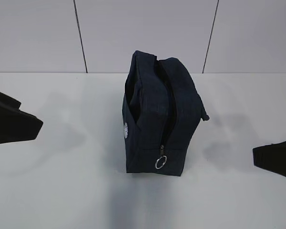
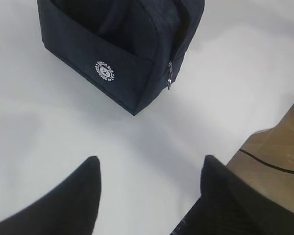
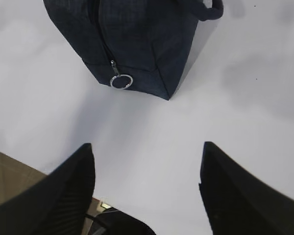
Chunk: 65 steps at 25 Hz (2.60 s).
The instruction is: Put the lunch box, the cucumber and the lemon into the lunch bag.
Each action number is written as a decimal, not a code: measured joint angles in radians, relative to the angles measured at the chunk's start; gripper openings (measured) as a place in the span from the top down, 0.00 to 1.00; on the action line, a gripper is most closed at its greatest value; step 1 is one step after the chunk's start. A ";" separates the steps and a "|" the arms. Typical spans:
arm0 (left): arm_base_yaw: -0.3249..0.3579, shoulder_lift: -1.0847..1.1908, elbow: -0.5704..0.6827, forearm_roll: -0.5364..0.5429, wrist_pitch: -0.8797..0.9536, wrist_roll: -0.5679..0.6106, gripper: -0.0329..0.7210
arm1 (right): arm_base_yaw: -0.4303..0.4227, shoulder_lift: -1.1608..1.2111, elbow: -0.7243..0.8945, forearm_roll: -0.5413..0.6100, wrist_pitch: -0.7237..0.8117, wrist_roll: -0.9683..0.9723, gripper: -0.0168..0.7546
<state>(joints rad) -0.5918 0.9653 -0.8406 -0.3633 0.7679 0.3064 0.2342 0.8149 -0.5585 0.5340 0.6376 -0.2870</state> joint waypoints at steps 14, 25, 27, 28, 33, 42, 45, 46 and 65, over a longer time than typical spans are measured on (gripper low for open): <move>0.000 0.000 0.000 0.000 -0.004 0.000 0.35 | 0.099 0.112 0.000 0.043 -0.150 -0.081 0.30; 0.000 0.000 0.000 -0.020 -0.008 0.000 0.36 | 0.331 0.372 0.000 0.054 -0.370 0.010 0.30; 0.000 0.000 0.000 -0.028 -0.009 0.000 0.36 | 0.333 0.424 0.000 0.056 -0.400 0.039 0.30; 0.000 0.000 0.000 -0.030 -0.011 0.000 0.36 | 0.333 0.450 0.000 0.061 -0.418 0.048 0.30; 0.000 0.000 0.000 -0.034 -0.027 0.000 0.36 | 0.378 0.542 0.000 0.100 -0.504 0.067 0.30; 0.000 0.000 0.000 -0.038 -0.041 0.000 0.36 | 0.524 0.588 0.000 0.156 -0.614 0.069 0.30; 0.000 0.000 0.000 -0.038 -0.041 0.000 0.37 | 0.553 0.588 0.017 0.179 -0.638 0.069 0.30; 0.000 0.000 0.000 -0.038 -0.041 0.000 0.37 | 0.564 0.588 0.031 0.189 -0.651 0.069 0.30; 0.000 0.000 0.000 -0.038 -0.041 0.000 0.37 | 0.695 0.588 0.163 0.300 -1.038 0.028 0.30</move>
<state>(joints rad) -0.5918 0.9653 -0.8406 -0.4013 0.7266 0.3064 0.9287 1.4030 -0.3952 0.8335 -0.4005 -0.2586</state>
